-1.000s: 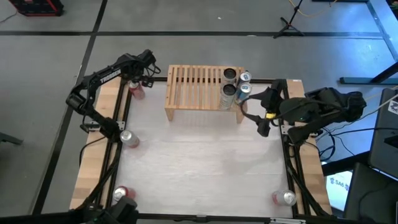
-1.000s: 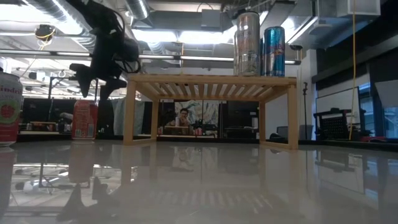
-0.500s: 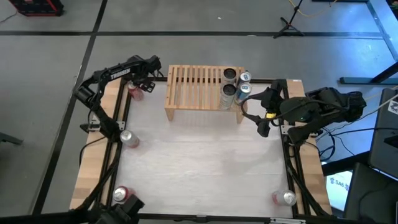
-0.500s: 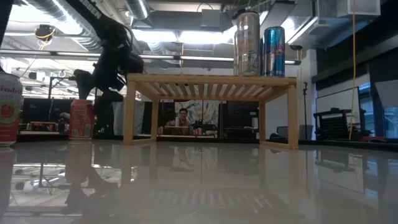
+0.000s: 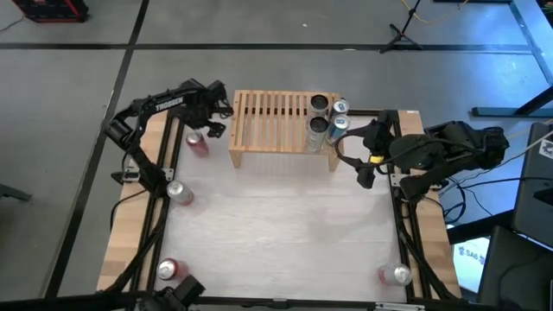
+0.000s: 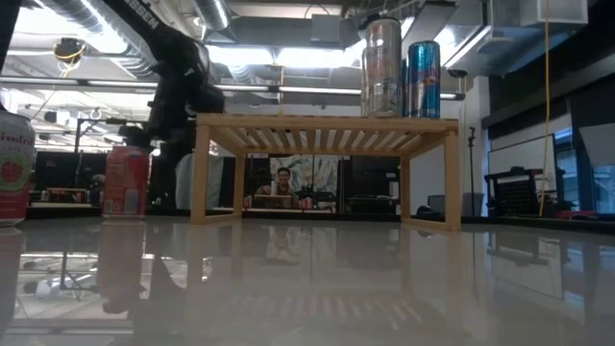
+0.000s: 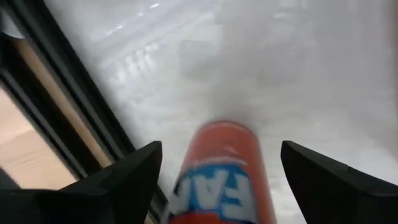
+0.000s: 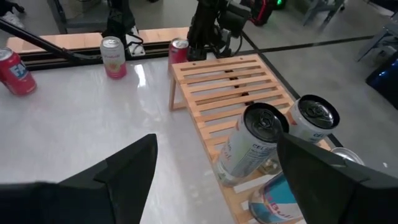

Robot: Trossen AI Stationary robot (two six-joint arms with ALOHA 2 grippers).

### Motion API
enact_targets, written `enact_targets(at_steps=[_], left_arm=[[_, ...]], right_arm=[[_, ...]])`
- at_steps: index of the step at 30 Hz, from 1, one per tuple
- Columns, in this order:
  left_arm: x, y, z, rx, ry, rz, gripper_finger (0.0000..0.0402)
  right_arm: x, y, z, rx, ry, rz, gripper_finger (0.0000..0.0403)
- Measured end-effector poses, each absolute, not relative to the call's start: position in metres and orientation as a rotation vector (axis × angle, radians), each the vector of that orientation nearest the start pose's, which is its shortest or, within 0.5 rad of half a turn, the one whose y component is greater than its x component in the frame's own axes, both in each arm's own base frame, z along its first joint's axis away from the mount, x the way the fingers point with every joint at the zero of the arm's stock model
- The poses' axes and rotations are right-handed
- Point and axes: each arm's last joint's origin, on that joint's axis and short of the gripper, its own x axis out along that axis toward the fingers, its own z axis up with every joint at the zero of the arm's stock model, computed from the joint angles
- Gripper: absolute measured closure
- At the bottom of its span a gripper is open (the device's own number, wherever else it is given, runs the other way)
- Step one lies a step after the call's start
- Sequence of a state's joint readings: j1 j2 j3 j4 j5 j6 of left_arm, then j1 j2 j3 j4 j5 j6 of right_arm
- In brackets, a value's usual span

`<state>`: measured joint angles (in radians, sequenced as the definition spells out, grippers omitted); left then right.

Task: Place canned beverage on shelf
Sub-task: Put the top red soda can on the shelf

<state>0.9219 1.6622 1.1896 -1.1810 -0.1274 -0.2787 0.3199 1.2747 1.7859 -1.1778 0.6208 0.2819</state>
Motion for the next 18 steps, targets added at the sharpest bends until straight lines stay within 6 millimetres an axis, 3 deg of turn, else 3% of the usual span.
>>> enact_targets(at_steps=[6,18], left_arm=[[0.179,0.208,0.217,-0.833,1.537,0.978,0.0083],[0.165,0.178,0.275,-0.815,1.302,1.05,0.0083]], right_arm=[[0.194,0.047,0.472,-0.056,0.553,-0.362,0.0084],[0.194,0.047,0.471,-0.083,0.562,-0.345,0.0084]])
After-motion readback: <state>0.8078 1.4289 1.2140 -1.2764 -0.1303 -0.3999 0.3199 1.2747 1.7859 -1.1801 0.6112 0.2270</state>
